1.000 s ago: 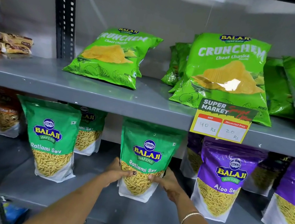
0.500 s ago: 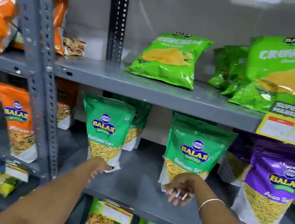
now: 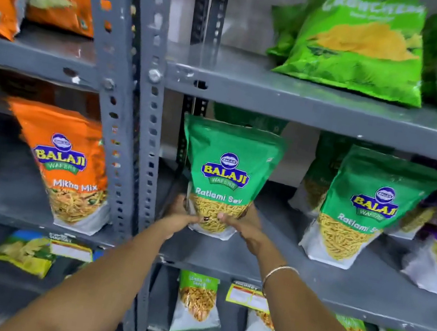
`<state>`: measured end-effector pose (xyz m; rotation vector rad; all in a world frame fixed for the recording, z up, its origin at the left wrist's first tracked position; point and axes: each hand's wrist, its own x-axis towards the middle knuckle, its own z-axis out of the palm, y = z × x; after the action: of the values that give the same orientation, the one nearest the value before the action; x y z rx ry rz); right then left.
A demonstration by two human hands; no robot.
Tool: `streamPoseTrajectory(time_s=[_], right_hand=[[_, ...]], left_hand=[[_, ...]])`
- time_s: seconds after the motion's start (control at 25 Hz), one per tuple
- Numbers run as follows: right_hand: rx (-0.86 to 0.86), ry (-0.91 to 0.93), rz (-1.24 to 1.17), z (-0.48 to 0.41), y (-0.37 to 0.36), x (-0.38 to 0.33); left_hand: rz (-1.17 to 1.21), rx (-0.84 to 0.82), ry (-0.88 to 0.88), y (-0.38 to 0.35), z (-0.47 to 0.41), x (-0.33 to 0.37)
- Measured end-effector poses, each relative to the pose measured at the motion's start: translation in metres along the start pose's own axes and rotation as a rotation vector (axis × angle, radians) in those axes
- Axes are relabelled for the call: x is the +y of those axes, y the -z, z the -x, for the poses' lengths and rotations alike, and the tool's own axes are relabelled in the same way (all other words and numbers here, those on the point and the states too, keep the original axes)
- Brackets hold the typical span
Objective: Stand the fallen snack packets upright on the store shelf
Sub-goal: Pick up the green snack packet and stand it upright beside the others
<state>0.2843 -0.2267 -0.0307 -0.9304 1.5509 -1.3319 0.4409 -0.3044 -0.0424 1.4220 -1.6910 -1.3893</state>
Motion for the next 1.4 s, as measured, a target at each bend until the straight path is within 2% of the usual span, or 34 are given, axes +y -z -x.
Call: streamPoseTrajectory(time_s=[0.2,0.4,0.6,0.88,1.0,1.08,1.24,1.32,1.4], right_hand=[[-0.017,0.065,0.054,0.026,-0.001,0.000],[-0.011,-0.009,0.119,0.051,0.003,0.006],[-0.049,-0.004,0.128,0.065,0.006,0.006],[-0.081,0.018,0.144,0.070,0.007,0.004],[-0.107,0.005,0.166,0.071,0.008,0.000],[-0.109,-0.041,0.188,0.075,0.013,-0.002],[0.042,-0.195,0.304,0.083,0.060,0.007],[0.151,-0.244,0.453,0.086,0.097,0.011],[0.244,-0.281,0.656,0.091,0.139,0.011]], left_hand=[[-0.059,-0.043,-0.021,0.005,0.010,-0.013],[-0.192,-0.002,-0.047,0.005,0.053,-0.007],[-0.247,0.014,-0.045,0.005,0.069,-0.009],[-0.170,-0.017,-0.040,0.003,0.077,-0.009],[-0.208,-0.140,0.033,0.007,0.076,-0.007],[-0.333,-0.253,0.160,0.012,0.075,0.000],[-0.744,-0.673,0.471,-0.003,0.082,0.031],[-0.806,-0.850,0.456,-0.037,0.086,0.047],[-0.725,-0.901,0.319,-0.081,0.094,0.059]])
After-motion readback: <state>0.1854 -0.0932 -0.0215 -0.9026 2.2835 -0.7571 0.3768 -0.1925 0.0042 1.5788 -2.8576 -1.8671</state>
